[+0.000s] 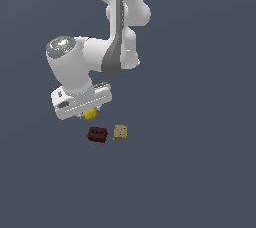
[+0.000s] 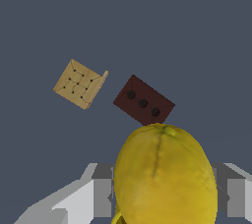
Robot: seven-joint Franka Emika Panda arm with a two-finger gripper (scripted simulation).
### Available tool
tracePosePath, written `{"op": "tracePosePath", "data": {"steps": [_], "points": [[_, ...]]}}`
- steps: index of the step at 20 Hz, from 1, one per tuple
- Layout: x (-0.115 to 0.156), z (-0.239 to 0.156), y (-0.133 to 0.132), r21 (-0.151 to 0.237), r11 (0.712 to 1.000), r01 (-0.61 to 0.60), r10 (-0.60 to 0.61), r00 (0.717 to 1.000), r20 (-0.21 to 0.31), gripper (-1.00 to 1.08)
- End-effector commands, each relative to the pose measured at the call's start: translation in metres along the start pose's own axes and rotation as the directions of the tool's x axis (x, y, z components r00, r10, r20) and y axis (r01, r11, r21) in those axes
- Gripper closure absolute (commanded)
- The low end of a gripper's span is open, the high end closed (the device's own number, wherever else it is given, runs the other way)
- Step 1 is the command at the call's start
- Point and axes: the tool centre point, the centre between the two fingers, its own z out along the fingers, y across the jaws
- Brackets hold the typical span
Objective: Pick up a designated object from a clutter of objects.
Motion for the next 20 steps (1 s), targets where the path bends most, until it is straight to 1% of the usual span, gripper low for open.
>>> {"op": "tracePosePath", "data": {"steps": [1, 14, 20], "points": [[0.004, -0.023, -0.019, -0.001, 1.0, 0.0, 0.0, 1.0, -0.001, 1.08], [0.026, -0.147, -0.12, -0.004, 1.0, 0.0, 0.0, 1.0, 0.001, 1.08], [0.037, -0.199, -0.162, -0.004, 1.0, 0.0, 0.0, 1.0, 0.001, 1.08]]}}
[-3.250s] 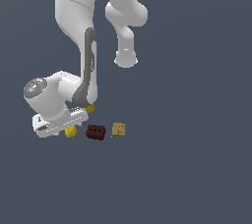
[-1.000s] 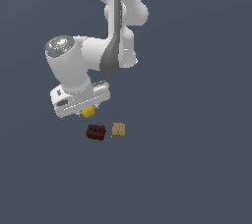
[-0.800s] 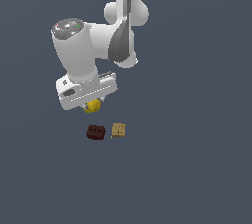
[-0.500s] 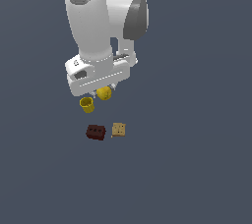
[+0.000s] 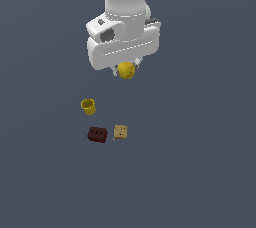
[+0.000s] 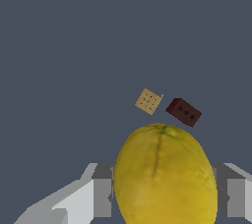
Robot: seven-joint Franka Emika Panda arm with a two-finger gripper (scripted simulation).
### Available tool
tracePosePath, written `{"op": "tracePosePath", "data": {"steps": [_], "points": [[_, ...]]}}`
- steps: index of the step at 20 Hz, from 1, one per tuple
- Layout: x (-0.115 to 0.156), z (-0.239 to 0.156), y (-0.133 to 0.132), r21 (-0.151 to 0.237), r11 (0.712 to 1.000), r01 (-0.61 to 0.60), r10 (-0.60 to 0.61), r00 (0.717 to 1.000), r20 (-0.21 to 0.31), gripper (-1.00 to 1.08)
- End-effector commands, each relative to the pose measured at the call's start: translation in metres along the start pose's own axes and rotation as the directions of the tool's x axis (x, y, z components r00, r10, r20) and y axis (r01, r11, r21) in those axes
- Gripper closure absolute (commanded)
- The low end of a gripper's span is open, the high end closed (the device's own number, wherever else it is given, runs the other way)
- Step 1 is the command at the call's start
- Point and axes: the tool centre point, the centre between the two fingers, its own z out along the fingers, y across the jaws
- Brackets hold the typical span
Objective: Pick up a designated object from a clutter of objects.
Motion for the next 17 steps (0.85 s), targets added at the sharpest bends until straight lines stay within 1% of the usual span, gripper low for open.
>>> {"op": "tracePosePath", "data": {"steps": [1, 5, 9, 13, 17], "points": [[0.004, -0.02, -0.016, 0.001, 1.0, 0.0, 0.0, 1.0, 0.0, 1.08], [0.01, -0.045, -0.036, 0.001, 1.0, 0.0, 0.0, 1.0, 0.0, 1.08], [0.015, -0.062, -0.048, 0.002, 1.0, 0.0, 0.0, 1.0, -0.001, 1.08], [0.017, -0.071, -0.055, 0.003, 1.0, 0.0, 0.0, 1.0, -0.001, 1.08], [0.019, -0.071, -0.055, 0.003, 1.0, 0.0, 0.0, 1.0, -0.001, 1.08]]}}
